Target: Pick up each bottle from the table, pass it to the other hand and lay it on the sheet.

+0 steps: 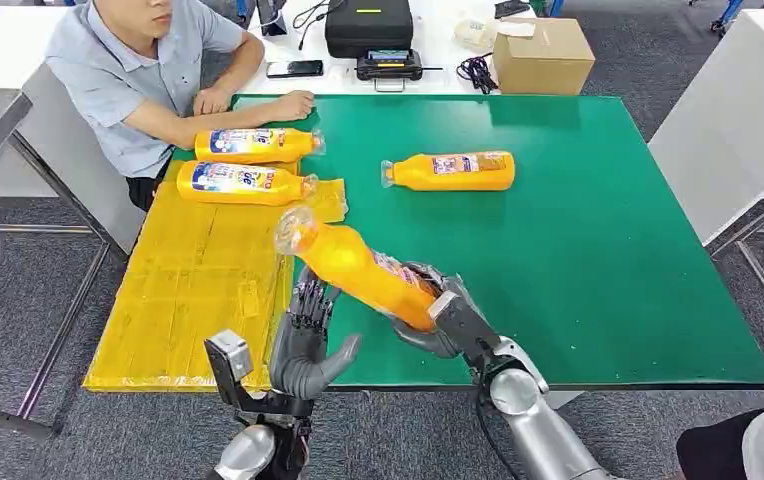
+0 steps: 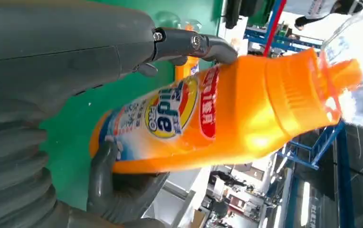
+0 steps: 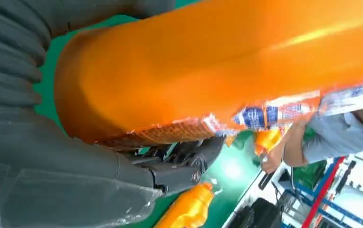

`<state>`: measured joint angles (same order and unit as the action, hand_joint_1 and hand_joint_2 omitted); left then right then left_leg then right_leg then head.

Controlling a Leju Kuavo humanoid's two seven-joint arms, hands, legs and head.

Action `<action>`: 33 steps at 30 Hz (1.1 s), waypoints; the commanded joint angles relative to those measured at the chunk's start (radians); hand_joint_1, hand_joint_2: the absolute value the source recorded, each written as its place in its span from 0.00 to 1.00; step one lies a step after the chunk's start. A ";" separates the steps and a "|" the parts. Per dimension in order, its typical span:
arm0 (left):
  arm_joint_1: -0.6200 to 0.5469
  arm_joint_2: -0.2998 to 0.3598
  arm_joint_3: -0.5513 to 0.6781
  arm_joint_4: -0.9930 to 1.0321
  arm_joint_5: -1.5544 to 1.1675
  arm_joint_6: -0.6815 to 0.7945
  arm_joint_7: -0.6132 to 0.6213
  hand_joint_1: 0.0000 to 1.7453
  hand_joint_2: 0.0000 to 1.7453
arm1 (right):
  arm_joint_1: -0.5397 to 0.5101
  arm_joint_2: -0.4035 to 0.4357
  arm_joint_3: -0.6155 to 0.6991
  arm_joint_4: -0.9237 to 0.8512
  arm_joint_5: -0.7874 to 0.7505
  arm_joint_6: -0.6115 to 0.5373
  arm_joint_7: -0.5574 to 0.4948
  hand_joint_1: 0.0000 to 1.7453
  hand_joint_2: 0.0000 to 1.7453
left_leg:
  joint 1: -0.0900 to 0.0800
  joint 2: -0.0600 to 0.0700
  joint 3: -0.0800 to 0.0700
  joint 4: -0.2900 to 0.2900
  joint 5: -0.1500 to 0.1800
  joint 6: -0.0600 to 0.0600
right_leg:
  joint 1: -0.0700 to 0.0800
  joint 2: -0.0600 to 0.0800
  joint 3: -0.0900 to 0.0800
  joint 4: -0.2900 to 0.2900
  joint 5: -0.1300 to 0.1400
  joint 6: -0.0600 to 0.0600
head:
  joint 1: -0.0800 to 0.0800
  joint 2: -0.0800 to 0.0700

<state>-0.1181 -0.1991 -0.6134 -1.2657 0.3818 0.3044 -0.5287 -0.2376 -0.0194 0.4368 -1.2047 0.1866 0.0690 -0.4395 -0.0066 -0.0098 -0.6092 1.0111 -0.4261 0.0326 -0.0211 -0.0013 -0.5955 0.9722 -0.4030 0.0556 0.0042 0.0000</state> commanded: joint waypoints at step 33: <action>-0.059 0.002 0.053 -0.030 0.036 -0.014 -0.019 0.00 1.00 | -0.080 0.053 0.155 0.144 0.044 -0.009 -0.013 0.97 1.00 | 0.001 0.002 0.003 0.000 -0.001 -0.002 | 0.001 0.001 0.003 0.000 -0.001 -0.002 | 0.000 0.000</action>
<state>-0.1587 -0.2193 -0.5474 -1.2787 0.4189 0.2930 -0.5486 -0.2796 0.0351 0.5589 -1.1421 0.2308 0.0565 -0.4547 -0.0065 -0.0098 -0.6094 1.0111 -0.4259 0.0325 -0.0211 -0.0013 -0.5960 0.9724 -0.4030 0.0556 0.0042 0.0000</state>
